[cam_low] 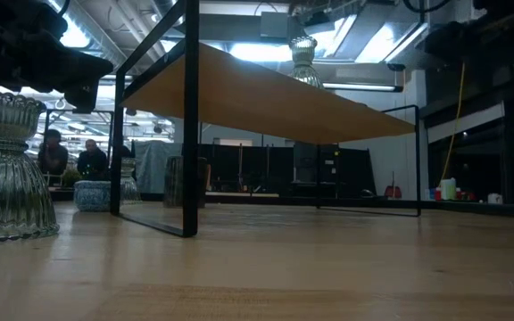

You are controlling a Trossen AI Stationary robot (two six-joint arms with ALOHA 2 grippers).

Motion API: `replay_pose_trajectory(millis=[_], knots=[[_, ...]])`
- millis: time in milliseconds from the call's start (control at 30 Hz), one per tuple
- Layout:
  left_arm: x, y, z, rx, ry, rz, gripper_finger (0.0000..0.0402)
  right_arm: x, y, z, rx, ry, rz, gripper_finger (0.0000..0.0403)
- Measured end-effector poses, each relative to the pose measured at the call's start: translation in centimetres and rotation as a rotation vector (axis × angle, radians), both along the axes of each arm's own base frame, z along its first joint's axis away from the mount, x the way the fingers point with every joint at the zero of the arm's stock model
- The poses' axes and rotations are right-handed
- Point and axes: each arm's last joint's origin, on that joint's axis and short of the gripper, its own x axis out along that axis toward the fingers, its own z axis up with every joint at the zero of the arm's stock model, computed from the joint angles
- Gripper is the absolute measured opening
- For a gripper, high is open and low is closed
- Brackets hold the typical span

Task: Pick & Place candle stick holders
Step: Put the pink patterned scented candle on the shelf

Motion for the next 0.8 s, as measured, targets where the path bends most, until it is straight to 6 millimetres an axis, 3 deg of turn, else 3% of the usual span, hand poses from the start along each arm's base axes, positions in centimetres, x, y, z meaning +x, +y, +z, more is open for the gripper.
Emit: replay_pose_trajectory(millis=[233, 567, 800], knots=[[0.0, 0.0, 0.0, 0.000, 0.000, 0.000, 0.0011, 1.0, 1.4, -1.6, -0.032, 0.076, 0.072, 0.0363], [0.0, 0.0, 0.0, 0.000, 0.000, 0.000, 0.0011, 3.3, 2.3, -4.8, -0.086, 0.214, 0.042, 0.0363], [0.0, 0.0, 0.0, 0.000, 0.000, 0.000, 0.0013, 3.8, 2.8, -5.8, -0.101, 0.250, 0.006, 0.0364]])
